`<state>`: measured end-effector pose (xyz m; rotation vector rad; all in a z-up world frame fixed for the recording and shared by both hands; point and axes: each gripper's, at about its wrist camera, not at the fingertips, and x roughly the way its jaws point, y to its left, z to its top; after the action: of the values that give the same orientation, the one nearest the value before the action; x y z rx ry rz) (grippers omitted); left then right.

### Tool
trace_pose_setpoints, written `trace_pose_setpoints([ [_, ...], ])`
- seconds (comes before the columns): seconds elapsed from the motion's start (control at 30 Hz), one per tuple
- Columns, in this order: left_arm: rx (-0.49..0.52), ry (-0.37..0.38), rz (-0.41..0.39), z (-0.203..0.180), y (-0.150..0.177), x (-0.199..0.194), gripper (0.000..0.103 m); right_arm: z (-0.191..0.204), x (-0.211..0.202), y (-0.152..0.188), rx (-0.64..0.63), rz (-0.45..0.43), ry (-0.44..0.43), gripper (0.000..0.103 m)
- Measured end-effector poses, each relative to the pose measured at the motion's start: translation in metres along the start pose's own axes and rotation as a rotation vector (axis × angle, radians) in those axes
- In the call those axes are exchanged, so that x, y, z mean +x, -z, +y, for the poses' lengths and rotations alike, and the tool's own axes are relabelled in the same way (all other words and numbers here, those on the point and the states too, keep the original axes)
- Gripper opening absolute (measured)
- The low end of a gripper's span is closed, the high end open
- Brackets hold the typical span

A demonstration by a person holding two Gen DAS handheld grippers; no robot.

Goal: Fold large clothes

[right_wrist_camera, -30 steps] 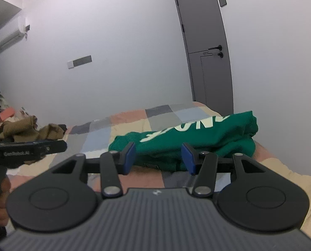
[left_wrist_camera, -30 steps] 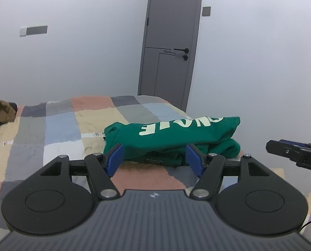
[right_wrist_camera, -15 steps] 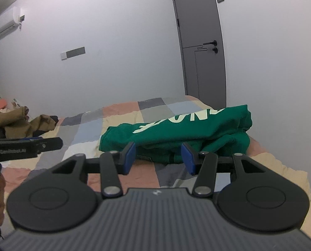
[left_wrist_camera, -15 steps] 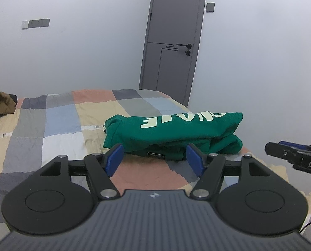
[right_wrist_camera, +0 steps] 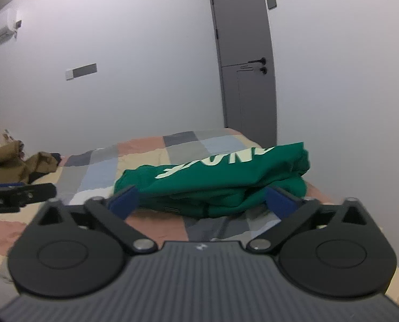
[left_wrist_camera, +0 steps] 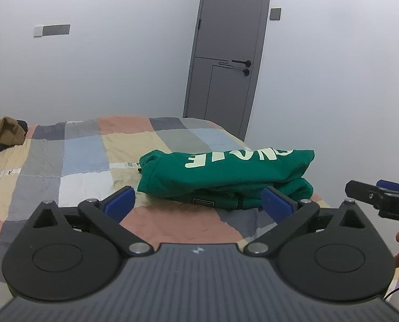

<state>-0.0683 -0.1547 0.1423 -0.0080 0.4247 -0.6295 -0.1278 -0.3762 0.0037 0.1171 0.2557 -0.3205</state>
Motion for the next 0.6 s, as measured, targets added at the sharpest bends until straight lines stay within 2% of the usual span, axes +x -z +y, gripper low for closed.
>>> trace_pose_setpoints([
  [0.6,0.022,-0.016,-0.001,-0.0073,-0.0024,-0.0088,0.103,0.0022,-0.0044,0.0026,0.0,0.028,0.018,0.103],
])
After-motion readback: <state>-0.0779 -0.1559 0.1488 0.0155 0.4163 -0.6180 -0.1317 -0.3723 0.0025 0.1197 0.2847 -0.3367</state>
